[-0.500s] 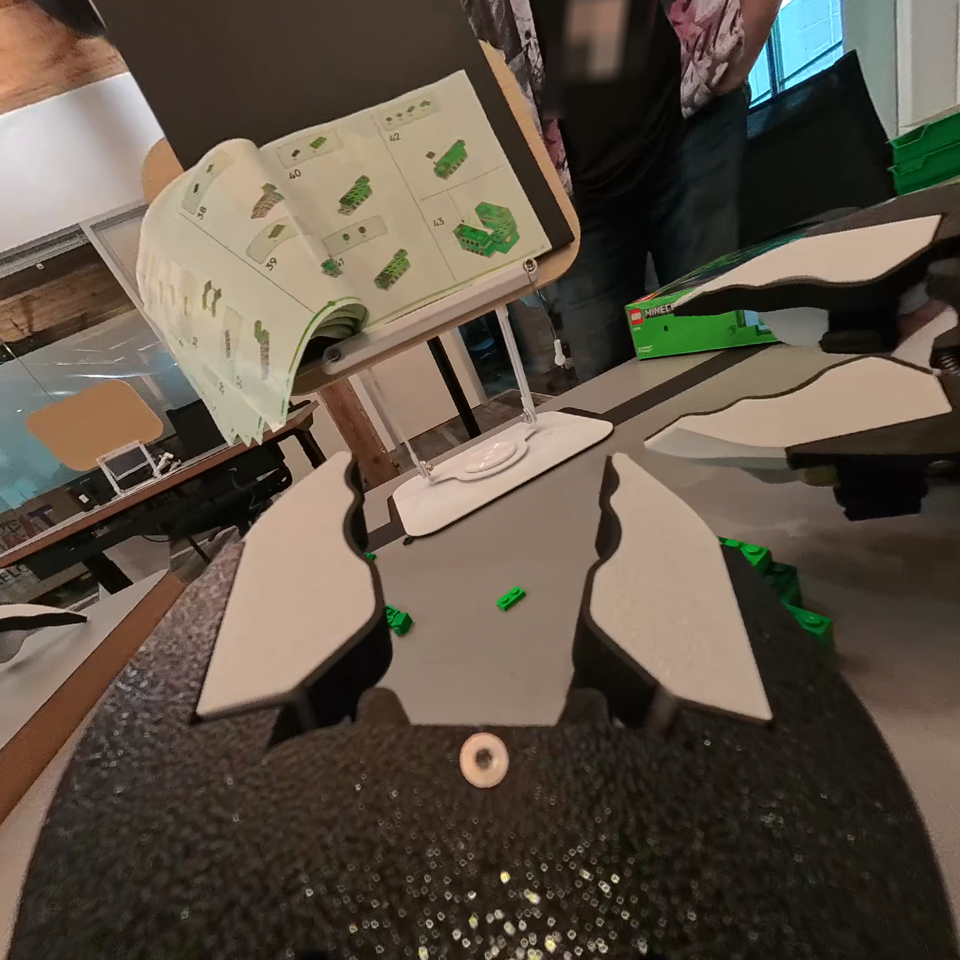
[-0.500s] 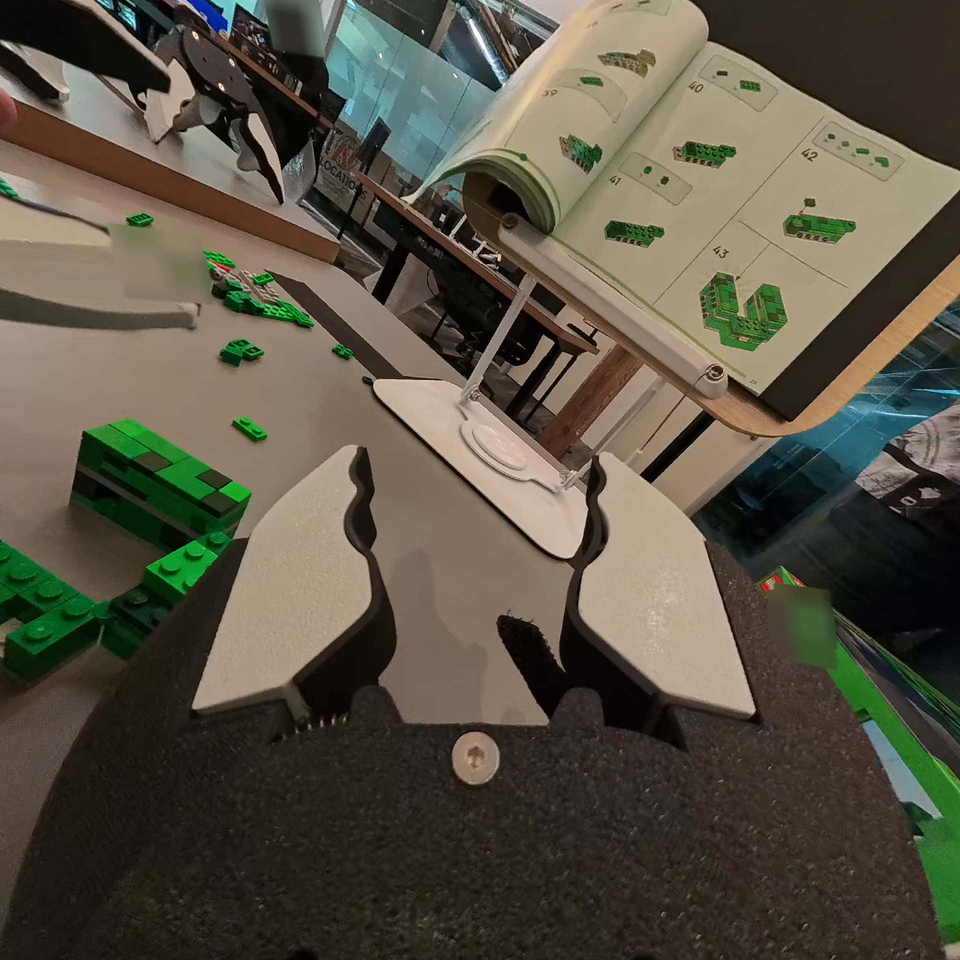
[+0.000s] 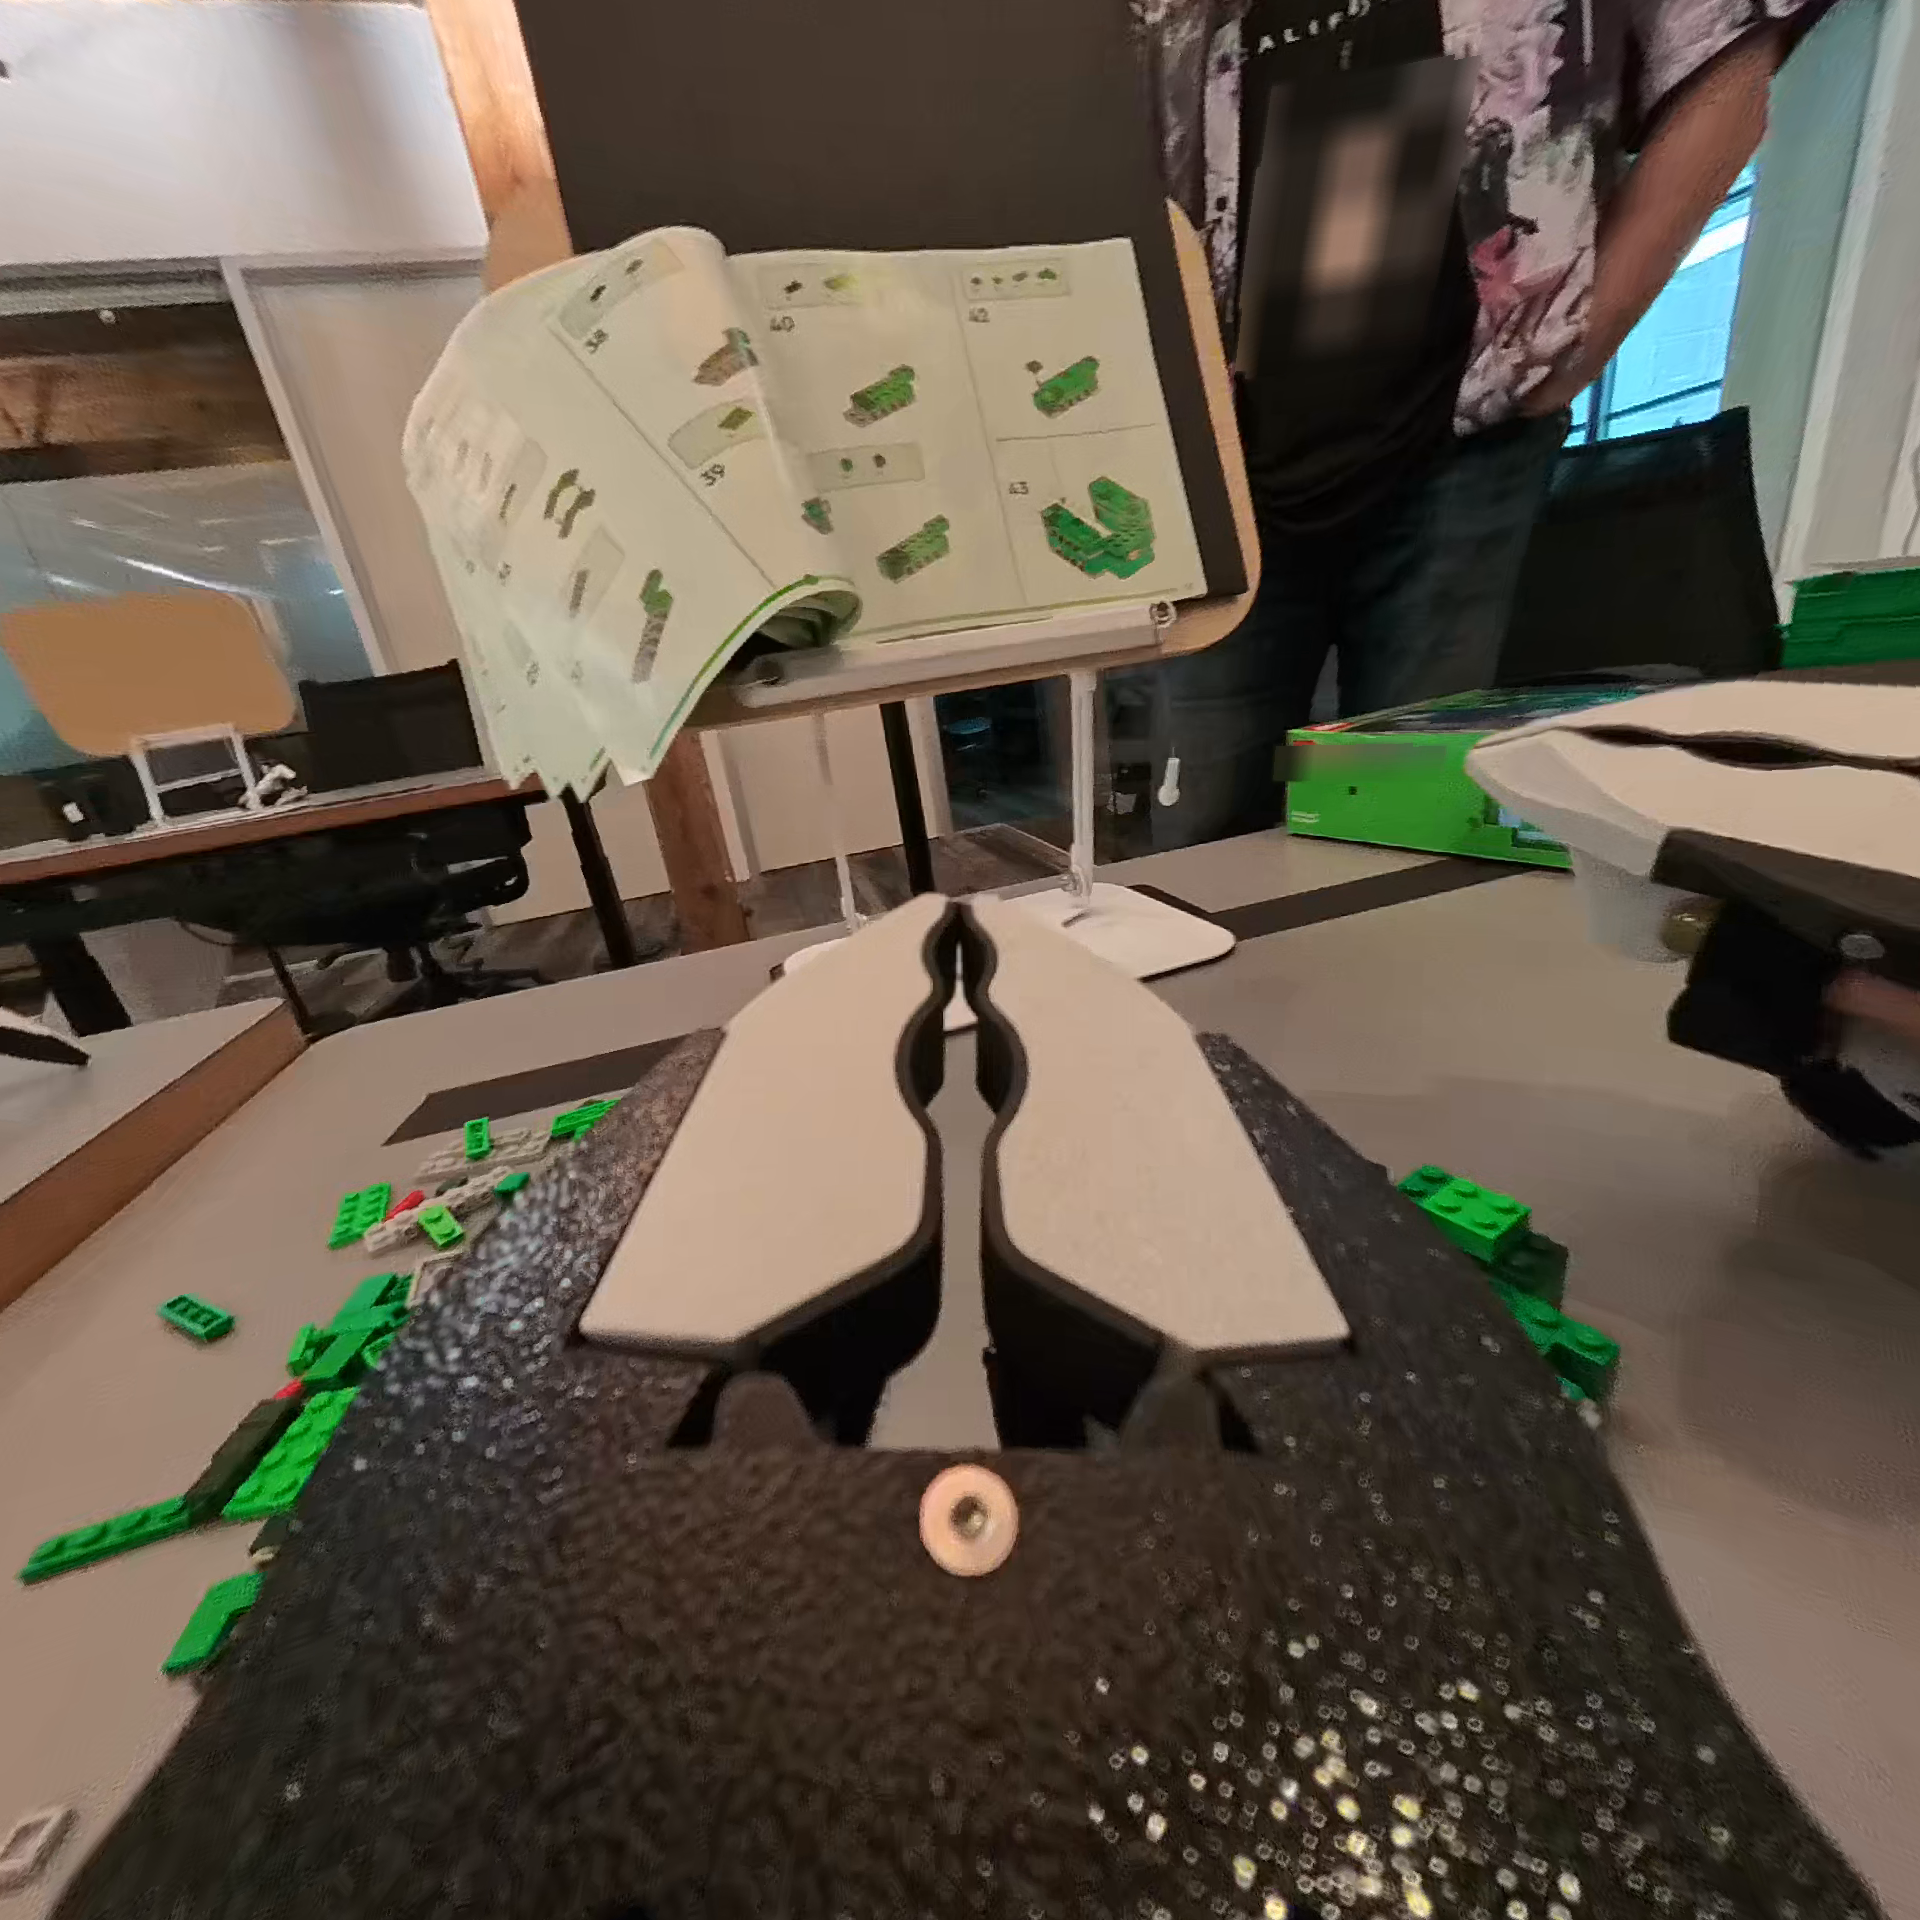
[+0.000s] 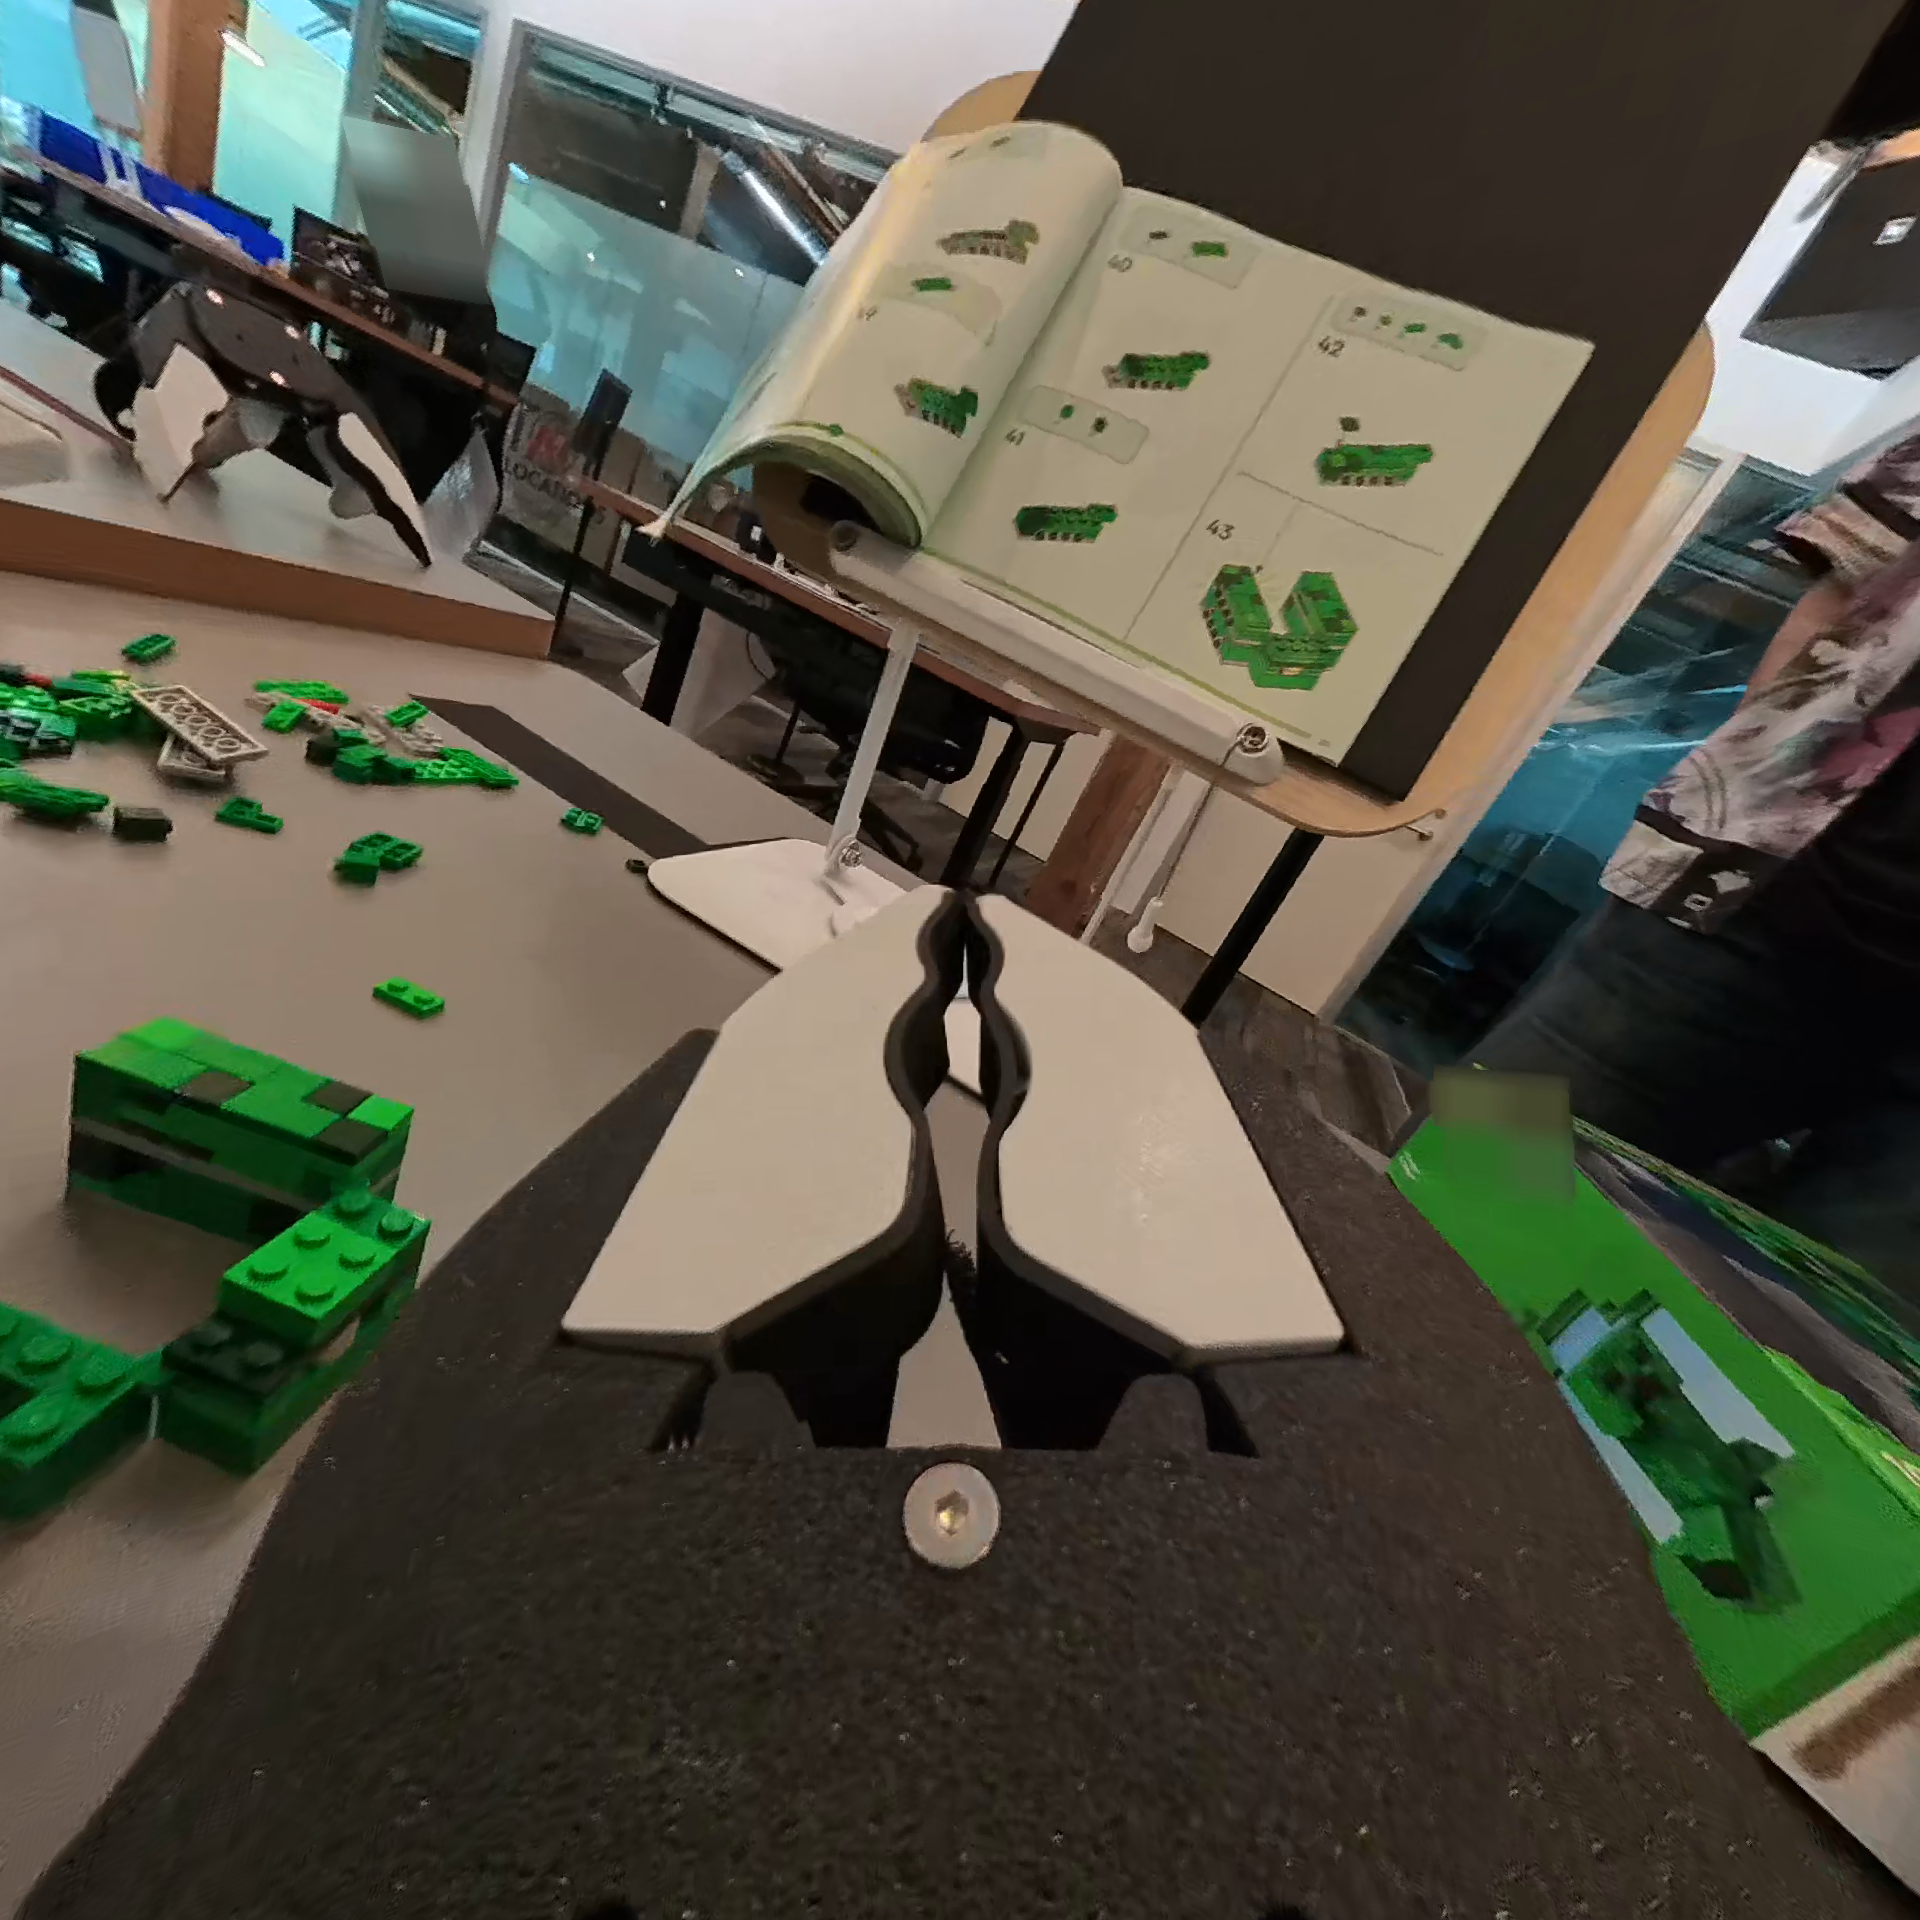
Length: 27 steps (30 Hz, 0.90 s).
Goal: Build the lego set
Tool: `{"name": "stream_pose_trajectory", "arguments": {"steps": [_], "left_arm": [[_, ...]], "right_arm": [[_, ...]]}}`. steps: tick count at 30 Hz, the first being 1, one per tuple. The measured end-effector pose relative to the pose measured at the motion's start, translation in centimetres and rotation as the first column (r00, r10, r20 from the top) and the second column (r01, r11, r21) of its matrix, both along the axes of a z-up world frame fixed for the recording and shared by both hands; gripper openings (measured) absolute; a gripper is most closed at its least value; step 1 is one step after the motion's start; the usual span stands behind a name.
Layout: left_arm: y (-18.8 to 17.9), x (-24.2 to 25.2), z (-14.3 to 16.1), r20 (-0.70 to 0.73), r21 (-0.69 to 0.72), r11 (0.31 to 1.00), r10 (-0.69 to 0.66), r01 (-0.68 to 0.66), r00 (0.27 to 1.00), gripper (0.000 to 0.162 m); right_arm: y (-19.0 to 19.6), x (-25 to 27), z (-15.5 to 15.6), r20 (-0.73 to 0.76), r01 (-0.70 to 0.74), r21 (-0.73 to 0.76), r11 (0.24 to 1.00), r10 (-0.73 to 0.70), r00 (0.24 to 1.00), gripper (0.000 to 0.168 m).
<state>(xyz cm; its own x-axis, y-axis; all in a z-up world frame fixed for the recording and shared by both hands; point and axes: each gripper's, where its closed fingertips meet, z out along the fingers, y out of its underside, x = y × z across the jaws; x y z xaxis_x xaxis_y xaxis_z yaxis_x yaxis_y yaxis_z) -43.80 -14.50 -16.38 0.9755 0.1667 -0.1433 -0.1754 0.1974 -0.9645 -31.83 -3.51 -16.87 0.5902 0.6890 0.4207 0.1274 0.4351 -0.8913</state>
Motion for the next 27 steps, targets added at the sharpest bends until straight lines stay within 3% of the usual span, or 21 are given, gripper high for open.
{"name": "stream_pose_trajectory", "arguments": {"steps": [18,22,27], "left_arm": [[0.3,2.0,-0.5,-0.092,-0.043,0.995,-0.089,0.085,0.992,0.000],[0.6,4.4,-3.6,-0.169,-0.298,0.921,-0.311,0.252,0.935,0.000],[0.3,5.1,-6.7,-0.191,-0.503,0.809,-0.446,0.303,0.875,0.000]], "right_arm": [[-1.0,-0.9,-1.3,0.052,-0.109,-0.049,0.993,0.112,0.992,0.000],[-2.2,-1.7,-2.2,0.088,-0.252,-0.127,0.959,0.264,0.960,0.001],[-4.6,-2.0,-4.4,0.168,-0.446,-0.332,0.831,0.518,0.839,0.000]]}}
